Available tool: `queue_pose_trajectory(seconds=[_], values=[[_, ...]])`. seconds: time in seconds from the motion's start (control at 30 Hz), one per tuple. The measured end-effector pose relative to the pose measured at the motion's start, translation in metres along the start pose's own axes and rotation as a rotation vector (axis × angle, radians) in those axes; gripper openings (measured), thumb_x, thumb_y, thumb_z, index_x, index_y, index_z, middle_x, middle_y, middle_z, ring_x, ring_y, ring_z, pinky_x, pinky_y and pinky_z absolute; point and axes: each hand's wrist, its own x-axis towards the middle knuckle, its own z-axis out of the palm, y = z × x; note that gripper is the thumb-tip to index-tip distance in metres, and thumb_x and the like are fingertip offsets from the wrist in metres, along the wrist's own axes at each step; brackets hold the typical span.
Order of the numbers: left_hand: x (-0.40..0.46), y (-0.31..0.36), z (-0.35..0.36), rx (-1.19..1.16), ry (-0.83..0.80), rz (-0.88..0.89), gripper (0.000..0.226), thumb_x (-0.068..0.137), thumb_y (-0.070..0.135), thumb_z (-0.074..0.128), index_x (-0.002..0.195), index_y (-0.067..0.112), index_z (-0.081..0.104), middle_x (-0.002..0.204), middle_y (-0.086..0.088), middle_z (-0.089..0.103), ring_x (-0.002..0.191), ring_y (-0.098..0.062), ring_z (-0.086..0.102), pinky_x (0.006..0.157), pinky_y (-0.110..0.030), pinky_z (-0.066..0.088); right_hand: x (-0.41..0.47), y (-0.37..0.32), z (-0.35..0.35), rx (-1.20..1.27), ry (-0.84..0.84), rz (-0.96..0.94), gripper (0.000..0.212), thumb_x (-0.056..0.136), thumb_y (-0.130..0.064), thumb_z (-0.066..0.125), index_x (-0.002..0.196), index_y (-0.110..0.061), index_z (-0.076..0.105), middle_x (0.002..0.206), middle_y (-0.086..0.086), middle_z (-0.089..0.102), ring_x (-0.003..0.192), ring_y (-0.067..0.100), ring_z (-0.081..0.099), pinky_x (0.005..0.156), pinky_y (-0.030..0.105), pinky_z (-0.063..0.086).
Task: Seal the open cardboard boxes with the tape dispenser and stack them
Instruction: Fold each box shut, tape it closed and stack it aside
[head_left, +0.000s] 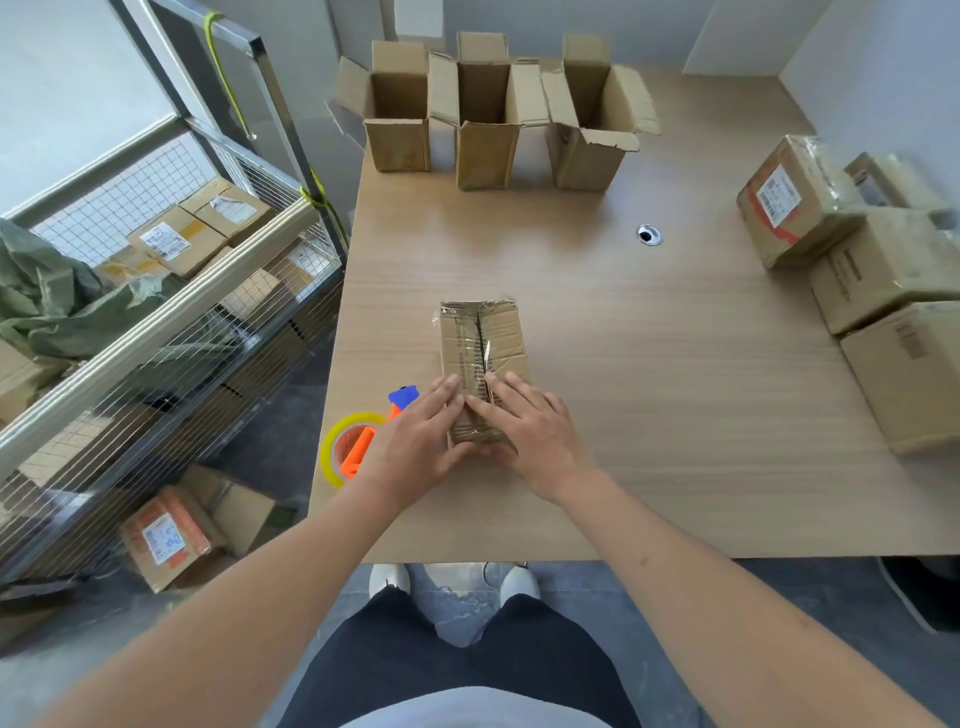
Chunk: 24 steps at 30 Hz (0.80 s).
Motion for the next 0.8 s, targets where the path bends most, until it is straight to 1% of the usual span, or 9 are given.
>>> queue_pose_trajectory(seconds=[0.1, 0.17, 0.23, 0.37, 0.5, 0.6, 0.67, 0.73, 0.8], values=[[0.0, 0.008, 0.01, 0.025, 0.044, 0.016, 0.058, 0.079, 0.011, 0.088, 0.126, -0.012, 0.065, 0.145, -0.027, 0.054, 0.134, -0.044, 0.053, 0.101, -0.056, 0.053, -0.011, 0.007, 0.011, -0.04, 0.138, -0.062, 0.059, 0.098, -0.015, 0.049, 0.153, -0.035, 0.044, 0.163, 0.002, 0.036, 0.151, 0.024, 0.034, 0.118, 0.042, 0.033], [-0.001, 0.007, 0.015, 0.044, 0.065, 0.05, 0.057, 0.078, 0.008, 0.088, 0.126, -0.013, 0.064, 0.144, -0.029, 0.054, 0.133, -0.046, 0.053, 0.101, -0.057, 0.053, -0.013, 0.011, 0.019, -0.077, 0.26, -0.101, 0.058, 0.098, -0.011, 0.041, 0.151, -0.032, 0.049, 0.159, 0.005, 0.043, 0.147, 0.025, 0.041, 0.116, 0.042, 0.039], [-0.002, 0.002, 0.02, 0.063, 0.08, 0.089, 0.058, 0.079, 0.007, 0.088, 0.127, -0.013, 0.063, 0.145, -0.029, 0.053, 0.134, -0.045, 0.052, 0.103, -0.057, 0.052, -0.013, 0.014, 0.027, -0.098, 0.311, -0.126, 0.055, 0.1, -0.01, 0.043, 0.151, -0.031, 0.049, 0.158, 0.006, 0.044, 0.146, 0.025, 0.043, 0.115, 0.041, 0.04], [-0.001, -0.002, 0.023, 0.083, 0.1, 0.107, 0.057, 0.082, 0.011, 0.086, 0.128, -0.014, 0.062, 0.146, -0.029, 0.051, 0.135, -0.045, 0.051, 0.104, -0.056, 0.051, -0.012, 0.023, 0.026, -0.08, 0.314, -0.191, 0.054, 0.101, -0.009, 0.037, 0.149, -0.029, 0.051, 0.157, 0.007, 0.045, 0.144, 0.024, 0.045, 0.116, 0.039, 0.039], [-0.003, 0.003, 0.024, 0.068, 0.119, 0.074, 0.057, 0.079, 0.01, 0.088, 0.125, -0.014, 0.064, 0.145, -0.029, 0.053, 0.133, -0.046, 0.053, 0.102, -0.058, 0.052, -0.017, 0.038, 0.012, 0.125, 0.188, -0.254, 0.062, 0.095, 0.012, 0.047, 0.15, -0.017, 0.051, 0.16, 0.009, 0.039, 0.149, 0.028, 0.037, 0.121, 0.043, 0.033], [-0.003, 0.009, 0.025, 0.027, 0.135, 0.032, 0.058, 0.075, 0.006, 0.09, 0.123, -0.014, 0.066, 0.144, -0.028, 0.054, 0.132, -0.047, 0.053, 0.099, -0.058, 0.054, -0.025, 0.041, 0.006, 0.228, 0.261, -0.161, 0.049, 0.085, 0.005, 0.074, 0.131, -0.009, 0.068, 0.149, 0.018, 0.052, 0.136, 0.038, 0.053, 0.11, 0.047, 0.047], [-0.003, 0.012, 0.025, -0.001, 0.127, 0.0, 0.057, 0.074, 0.005, 0.09, 0.124, -0.012, 0.066, 0.145, -0.026, 0.054, 0.133, -0.046, 0.052, 0.098, -0.058, 0.055, -0.028, 0.039, 0.004, 0.207, 0.341, 0.011, 0.051, 0.072, -0.009, 0.088, 0.121, -0.015, 0.075, 0.135, 0.015, 0.062, 0.118, 0.037, 0.063, 0.098, 0.049, 0.054], [-0.003, 0.013, 0.024, -0.023, 0.105, -0.024, 0.058, 0.076, 0.006, 0.089, 0.126, -0.009, 0.066, 0.148, -0.023, 0.052, 0.136, -0.044, 0.05, 0.099, -0.056, 0.055, -0.028, 0.033, 0.005, 0.228, 0.369, 0.167, 0.054, 0.068, -0.013, 0.09, 0.119, -0.02, 0.074, 0.116, 0.01, 0.062, 0.102, 0.032, 0.062, 0.089, 0.048, 0.054], [-0.003, 0.014, 0.022, -0.04, 0.088, -0.04, 0.057, 0.078, 0.008, 0.088, 0.129, -0.007, 0.065, 0.15, -0.02, 0.05, 0.14, -0.041, 0.047, 0.102, -0.054, 0.053, -0.027, 0.027, 0.01, 0.283, 0.399, 0.216, 0.053, 0.068, -0.008, 0.088, 0.118, -0.019, 0.073, 0.102, 0.008, 0.059, 0.093, 0.031, 0.059, 0.084, 0.047, 0.054]])
